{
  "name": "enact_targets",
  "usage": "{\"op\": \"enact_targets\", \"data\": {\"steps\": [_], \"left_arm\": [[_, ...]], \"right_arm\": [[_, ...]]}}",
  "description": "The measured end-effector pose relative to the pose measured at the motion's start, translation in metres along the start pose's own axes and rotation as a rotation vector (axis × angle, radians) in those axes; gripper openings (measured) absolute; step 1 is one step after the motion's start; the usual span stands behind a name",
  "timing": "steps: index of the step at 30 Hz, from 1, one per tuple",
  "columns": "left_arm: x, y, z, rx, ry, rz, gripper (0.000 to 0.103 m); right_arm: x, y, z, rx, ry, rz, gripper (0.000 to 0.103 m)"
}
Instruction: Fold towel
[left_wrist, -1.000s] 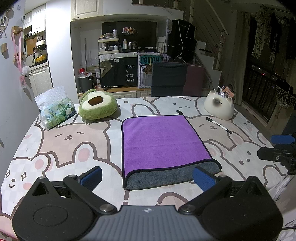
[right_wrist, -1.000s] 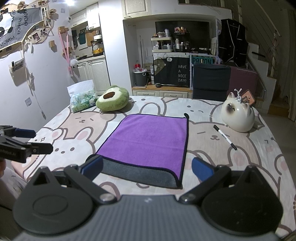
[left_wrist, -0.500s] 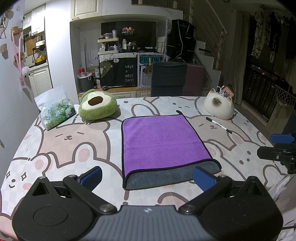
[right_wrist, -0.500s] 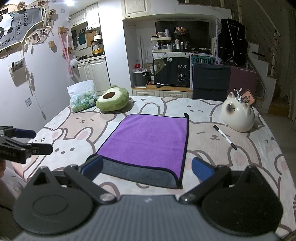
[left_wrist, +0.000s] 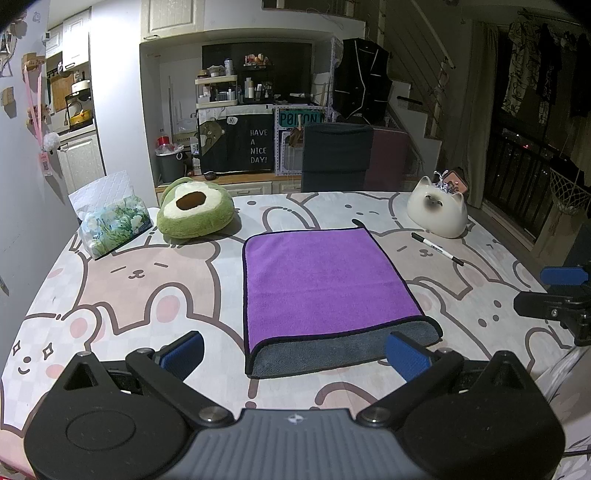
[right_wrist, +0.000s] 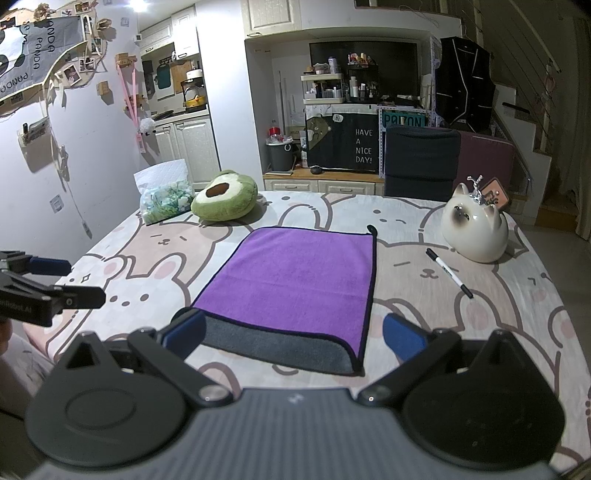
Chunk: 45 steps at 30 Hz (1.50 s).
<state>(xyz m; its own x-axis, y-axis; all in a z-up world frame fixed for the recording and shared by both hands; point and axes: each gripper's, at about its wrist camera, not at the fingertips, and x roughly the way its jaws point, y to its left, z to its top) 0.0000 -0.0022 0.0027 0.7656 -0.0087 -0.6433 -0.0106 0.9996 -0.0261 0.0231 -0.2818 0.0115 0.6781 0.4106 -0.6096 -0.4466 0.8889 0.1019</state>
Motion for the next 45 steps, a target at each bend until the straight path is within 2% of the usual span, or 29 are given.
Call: {"op": "enact_targets", "data": {"steps": [17, 23, 28, 31, 37, 41, 45], "left_arm": [[0.003, 0.004, 0.004, -0.012, -0.002, 0.009, 0.103], [0.003, 0.002, 0.015, -0.008, -0.033, 0.001, 0.103], [0.016, 0.002, 0.025, 0.037, -0.046, 0.017, 0.103], [0.026, 0.003, 0.029, 0.063, -0.044, -0.002, 0.103], [0.049, 0.006, 0.033, 0.086, -0.027, -0.062, 0.103], [0.067, 0.011, 0.029, 0.102, -0.012, -0.096, 0.103], [0.09, 0.019, 0.021, 0.119, 0.029, -0.13, 0.103]], "right_arm": [[0.0, 0.001, 0.0, 0.014, -0.011, 0.0, 0.102], [0.002, 0.0, 0.004, 0.034, -0.016, -0.023, 0.102], [0.011, -0.003, 0.011, 0.01, -0.012, -0.059, 0.102], [0.017, -0.002, 0.014, -0.027, -0.018, -0.08, 0.102], [0.026, -0.002, 0.022, -0.142, -0.058, -0.069, 0.102], [0.043, -0.007, 0.027, -0.21, -0.019, -0.021, 0.102], [0.06, -0.017, 0.027, -0.205, 0.023, 0.012, 0.102]]}}
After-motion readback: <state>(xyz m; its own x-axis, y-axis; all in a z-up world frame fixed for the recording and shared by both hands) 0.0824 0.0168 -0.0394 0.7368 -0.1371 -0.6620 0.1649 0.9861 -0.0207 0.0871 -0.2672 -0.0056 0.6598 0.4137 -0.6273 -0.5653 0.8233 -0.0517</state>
